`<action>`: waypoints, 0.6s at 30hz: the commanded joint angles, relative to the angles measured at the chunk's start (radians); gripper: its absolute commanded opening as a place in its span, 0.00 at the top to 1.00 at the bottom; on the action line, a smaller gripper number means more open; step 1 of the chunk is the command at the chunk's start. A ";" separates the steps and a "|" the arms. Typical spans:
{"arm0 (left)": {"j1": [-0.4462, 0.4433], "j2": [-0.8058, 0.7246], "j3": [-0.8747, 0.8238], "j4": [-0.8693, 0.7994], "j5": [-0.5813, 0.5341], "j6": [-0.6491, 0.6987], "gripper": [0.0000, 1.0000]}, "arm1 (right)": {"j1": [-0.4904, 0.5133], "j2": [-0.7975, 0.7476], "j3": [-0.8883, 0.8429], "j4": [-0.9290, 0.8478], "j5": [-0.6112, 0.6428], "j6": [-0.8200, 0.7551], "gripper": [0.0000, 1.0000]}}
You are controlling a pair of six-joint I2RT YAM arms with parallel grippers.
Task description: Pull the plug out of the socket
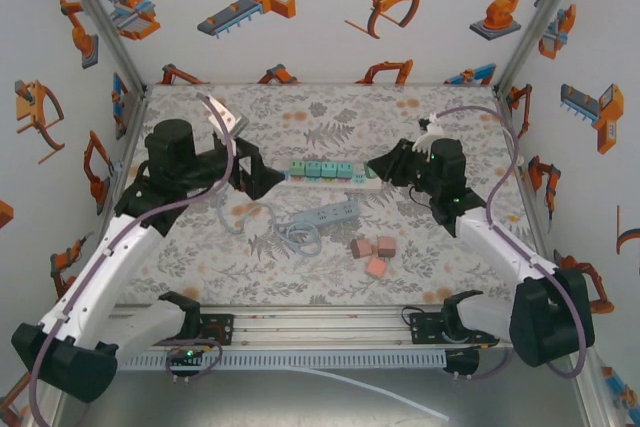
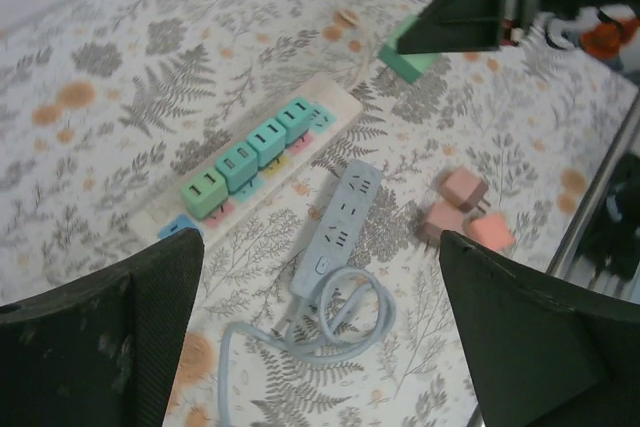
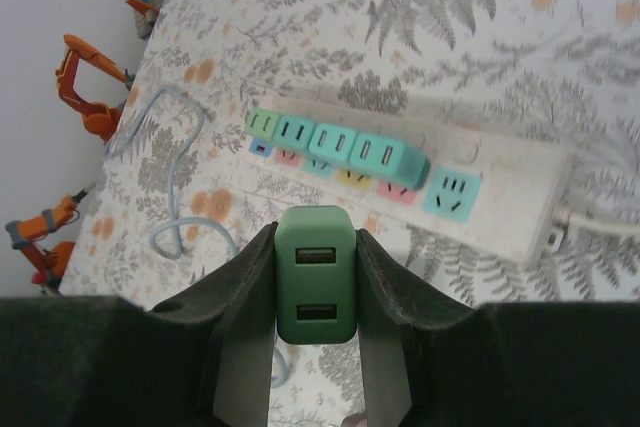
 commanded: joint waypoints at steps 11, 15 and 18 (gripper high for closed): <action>-0.090 0.105 -0.063 -0.131 0.322 0.748 0.03 | 0.000 0.042 -0.141 -0.064 -0.045 0.121 0.80; -0.112 0.157 -0.081 -0.112 0.329 0.760 0.03 | 0.000 0.052 -0.181 -0.089 -0.018 0.076 0.80; -0.121 0.172 -0.112 -0.074 0.342 0.752 0.03 | 0.000 0.077 -0.203 -0.079 -0.016 0.073 0.80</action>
